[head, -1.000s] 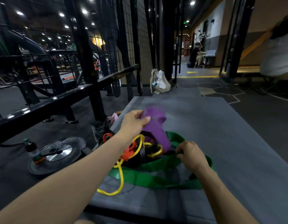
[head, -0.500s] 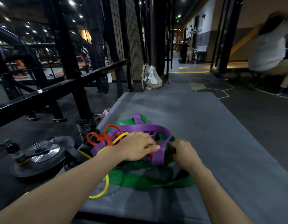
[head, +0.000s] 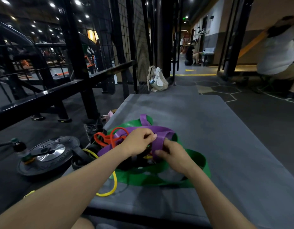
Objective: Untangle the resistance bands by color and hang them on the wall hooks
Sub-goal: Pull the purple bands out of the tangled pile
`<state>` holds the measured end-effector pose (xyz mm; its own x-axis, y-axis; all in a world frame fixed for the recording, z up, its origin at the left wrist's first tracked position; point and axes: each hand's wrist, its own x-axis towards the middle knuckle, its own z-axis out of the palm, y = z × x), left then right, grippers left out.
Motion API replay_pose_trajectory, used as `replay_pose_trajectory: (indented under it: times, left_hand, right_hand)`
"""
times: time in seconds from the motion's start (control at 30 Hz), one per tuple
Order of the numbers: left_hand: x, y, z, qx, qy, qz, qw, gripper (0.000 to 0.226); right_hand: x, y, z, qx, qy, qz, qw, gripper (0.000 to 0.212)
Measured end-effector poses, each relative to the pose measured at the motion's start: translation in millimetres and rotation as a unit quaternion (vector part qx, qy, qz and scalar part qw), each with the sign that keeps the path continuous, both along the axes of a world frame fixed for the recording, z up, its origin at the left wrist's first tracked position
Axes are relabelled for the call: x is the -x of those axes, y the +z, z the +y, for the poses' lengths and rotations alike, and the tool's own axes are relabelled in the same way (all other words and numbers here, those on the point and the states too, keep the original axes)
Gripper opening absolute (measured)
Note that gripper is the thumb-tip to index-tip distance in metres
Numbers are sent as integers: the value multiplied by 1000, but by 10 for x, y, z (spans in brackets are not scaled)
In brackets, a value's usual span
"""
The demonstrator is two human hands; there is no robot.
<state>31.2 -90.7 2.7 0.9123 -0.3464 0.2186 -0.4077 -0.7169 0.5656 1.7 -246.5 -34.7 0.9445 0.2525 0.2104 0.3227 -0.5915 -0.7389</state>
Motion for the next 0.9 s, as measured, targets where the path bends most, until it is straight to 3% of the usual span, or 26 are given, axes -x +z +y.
replay_pose_trajectory:
  times: [0.13,0.3,0.4,0.57,0.67,0.8,0.9]
  left_hand:
    - [76,269,90,26,4,-13,1000,16]
    - [-19,614,170,101,42,-4,994,8]
    - [-65,721,78,93,37,17,995,19]
    - [-88,797,-172,26,22,36,999,45]
    - [-121,809,-253,-15,26,48,998,51]
    - [-159,771,-191,1,36,74,997,45]
    - [-186,706,-64,26,42,66,997,34]
  right_hand:
    - [-117,225,-1,4,-120,-59,991,12]
    - [-151,865,-73,83,-127,-47,987,11]
    - [-133,1190,-101,94,-119,-31,988,7]
    - [-87,1654,-95,-4,-109,-36,993,22]
    - [-121,1827,-96,-96,-117,-42,988,13]
    - [-188,1906,-188,-177,-134,-42,974,16]
    - [-235,1906,-280,-189,-166,-76,965,2]
